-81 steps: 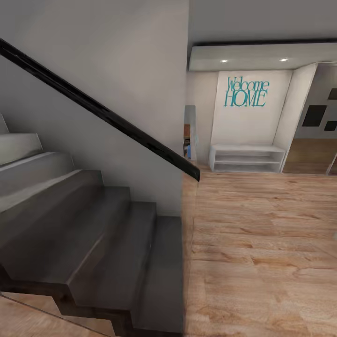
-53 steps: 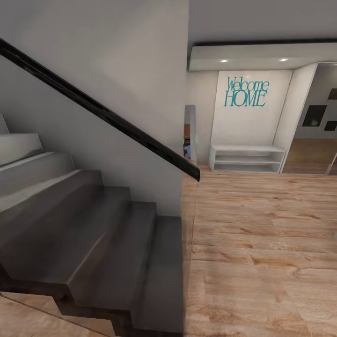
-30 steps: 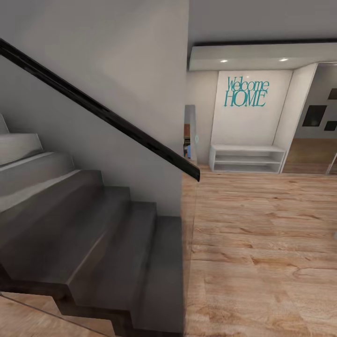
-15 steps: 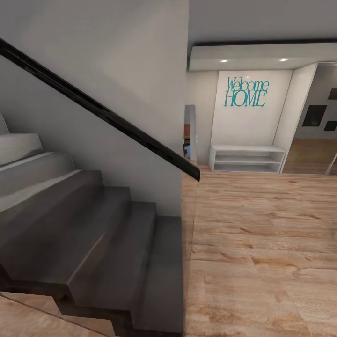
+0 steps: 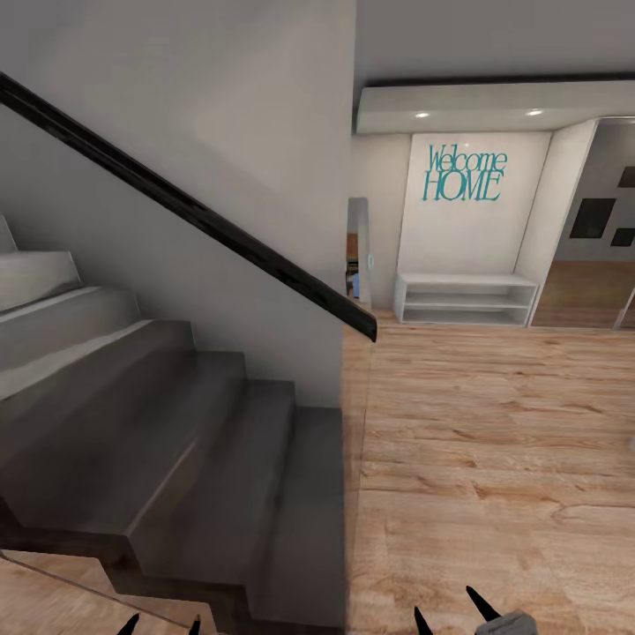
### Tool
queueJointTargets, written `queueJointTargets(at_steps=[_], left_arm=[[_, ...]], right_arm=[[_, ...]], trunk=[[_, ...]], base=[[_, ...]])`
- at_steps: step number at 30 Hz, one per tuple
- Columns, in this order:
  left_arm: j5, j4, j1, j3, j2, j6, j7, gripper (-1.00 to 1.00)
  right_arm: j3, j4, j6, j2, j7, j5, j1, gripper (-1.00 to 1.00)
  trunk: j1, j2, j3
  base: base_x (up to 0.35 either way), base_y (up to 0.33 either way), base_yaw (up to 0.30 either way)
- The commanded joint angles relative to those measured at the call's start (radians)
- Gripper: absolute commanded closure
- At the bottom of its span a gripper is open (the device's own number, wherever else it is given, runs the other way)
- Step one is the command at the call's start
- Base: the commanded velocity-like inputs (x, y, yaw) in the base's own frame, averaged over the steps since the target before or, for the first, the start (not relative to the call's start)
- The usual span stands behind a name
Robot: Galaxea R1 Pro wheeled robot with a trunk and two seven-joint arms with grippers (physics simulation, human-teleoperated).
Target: Put the three can of soda from the living room inside the tash can in the kitchen.
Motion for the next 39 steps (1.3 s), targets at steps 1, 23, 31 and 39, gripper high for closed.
queueJointTargets(at_steps=[1,23,31,39], left_arm=[[0.0,-0.004,-0.003,0.0,0.0,0.005,0.0,-1.0],[-0.003,0.299,-0.095,-0.001,0.002,-0.095,-0.003,-1.0],[-0.007,0.354,-0.115,-0.002,0.001,-0.105,-0.003,-1.0],[-0.008,0.372,-0.12,-0.003,0.001,-0.12,-0.002,-1.0]], right_arm=[[0.0,-0.007,0.019,0.0,0.0,0.0,-0.001,-1.0],[-0.049,0.186,0.067,-0.001,-0.004,-0.003,-0.099,-1.0],[-0.052,0.22,0.053,0.0,-0.005,-0.003,-0.101,-1.0],[-0.052,0.233,0.051,0.0,-0.005,-0.003,-0.101,-1.0]], trunk=[[0.0,0.0,0.0],[0.0,0.0,0.0],[0.0,0.0,0.0],[0.0,0.0,0.0]], base=[[0.0,0.0,0.0],[0.0,0.0,0.0],[0.0,0.0,0.0],[0.0,0.0,0.0]])
